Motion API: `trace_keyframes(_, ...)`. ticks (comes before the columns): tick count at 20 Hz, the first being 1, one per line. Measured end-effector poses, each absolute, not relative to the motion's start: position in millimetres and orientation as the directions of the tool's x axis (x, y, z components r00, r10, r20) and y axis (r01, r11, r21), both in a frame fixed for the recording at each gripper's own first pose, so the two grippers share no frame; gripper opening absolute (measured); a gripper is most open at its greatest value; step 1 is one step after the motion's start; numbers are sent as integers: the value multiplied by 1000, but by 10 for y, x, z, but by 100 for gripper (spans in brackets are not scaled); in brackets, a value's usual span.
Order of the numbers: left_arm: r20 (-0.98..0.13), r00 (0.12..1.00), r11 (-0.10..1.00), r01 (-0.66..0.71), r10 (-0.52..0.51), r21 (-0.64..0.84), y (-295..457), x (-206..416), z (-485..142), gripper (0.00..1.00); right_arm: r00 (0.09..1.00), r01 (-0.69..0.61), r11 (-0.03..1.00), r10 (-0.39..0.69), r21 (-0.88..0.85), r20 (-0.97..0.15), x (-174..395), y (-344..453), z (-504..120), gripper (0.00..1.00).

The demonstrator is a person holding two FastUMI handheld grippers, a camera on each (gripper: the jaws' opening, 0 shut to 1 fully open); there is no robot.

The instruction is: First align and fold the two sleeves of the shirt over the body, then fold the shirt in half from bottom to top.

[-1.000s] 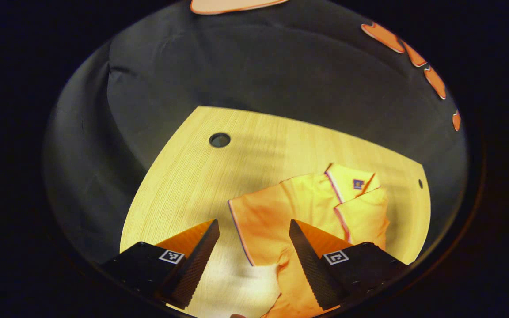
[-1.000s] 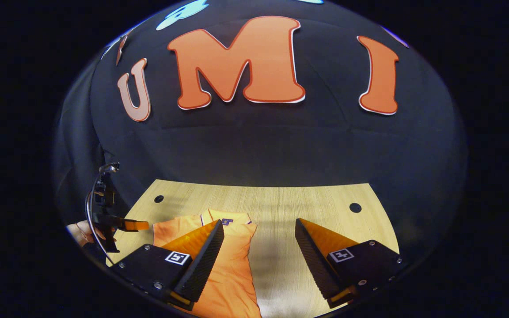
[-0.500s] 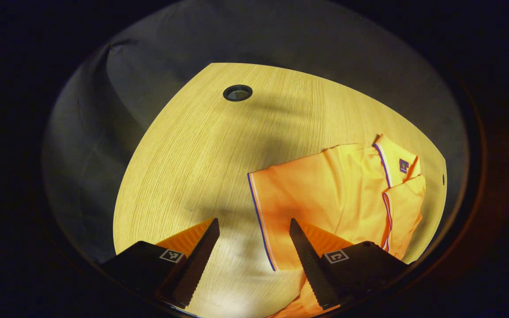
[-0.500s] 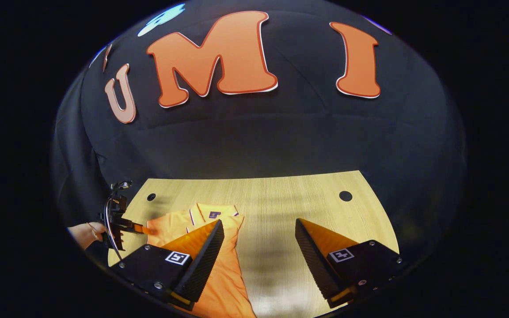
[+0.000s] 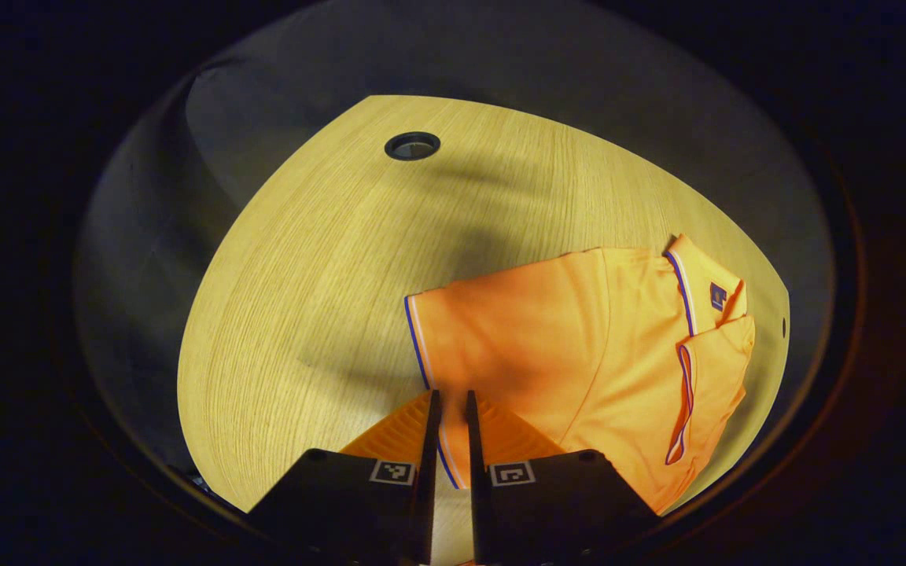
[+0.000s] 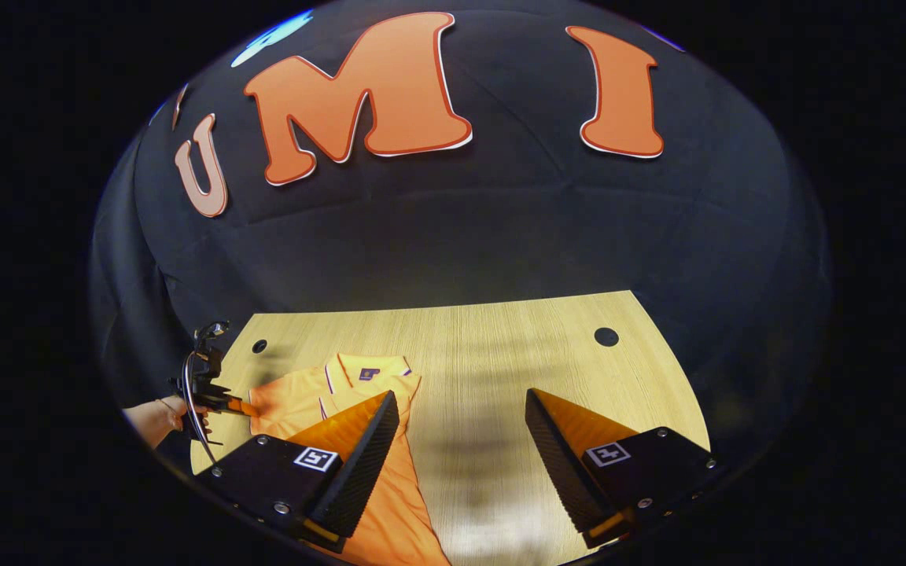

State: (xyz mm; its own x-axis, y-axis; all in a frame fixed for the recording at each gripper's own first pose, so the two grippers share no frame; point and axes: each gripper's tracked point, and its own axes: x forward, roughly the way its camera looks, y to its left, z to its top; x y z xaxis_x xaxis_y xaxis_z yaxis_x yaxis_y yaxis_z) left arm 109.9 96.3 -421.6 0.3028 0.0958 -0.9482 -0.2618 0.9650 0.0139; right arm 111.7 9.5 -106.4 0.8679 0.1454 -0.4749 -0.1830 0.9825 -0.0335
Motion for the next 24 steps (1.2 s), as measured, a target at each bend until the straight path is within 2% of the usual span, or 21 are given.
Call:
trace_keyframes(1, -942, 321, 961, -276, 99, 7, 953, 1126, -4182, 18, 871, -180, 983, 143, -34, -471, 1127, 86, -1055, 99)
trace_keyframes(2, -932, 348, 960, -280, 99, -2, 904, 1186, -4126, 5, 873, -179, 983, 143, -33, -467, 1128, 85, -1037, 99)
trace_keyframes(7, -895, 432, 987, -158, 108, 43, 740, 1282, -3618, 4, 900, -172, 983, 129, -67, -416, 1138, 56, -917, 98)
trace_keyframes(14, -858, 511, 997, 21, 54, 75, -22, 1418, -3081, 4, 907, -177, 984, 152, -28, -393, 1095, 86, -811, 99)
trace_keyframes(19, -880, 471, 988, 156, -62, 14, -873, 1347, -3100, 4, 915, -158, 987, 135, -29, -380, 1084, -39, -761, 99)
trace_keyframes(23, -901, 417, 977, 210, -120, -33, -1382, 1231, -3317, 5, 914, -142, 990, 122, -25, -388, 1072, -143, -820, 99)
trace_keyframes(24, -904, 406, 975, 219, -130, -41, -1445, 1222, -3375, 8, 913, -138, 990, 118, -22, -390, 1072, -164, -835, 99)
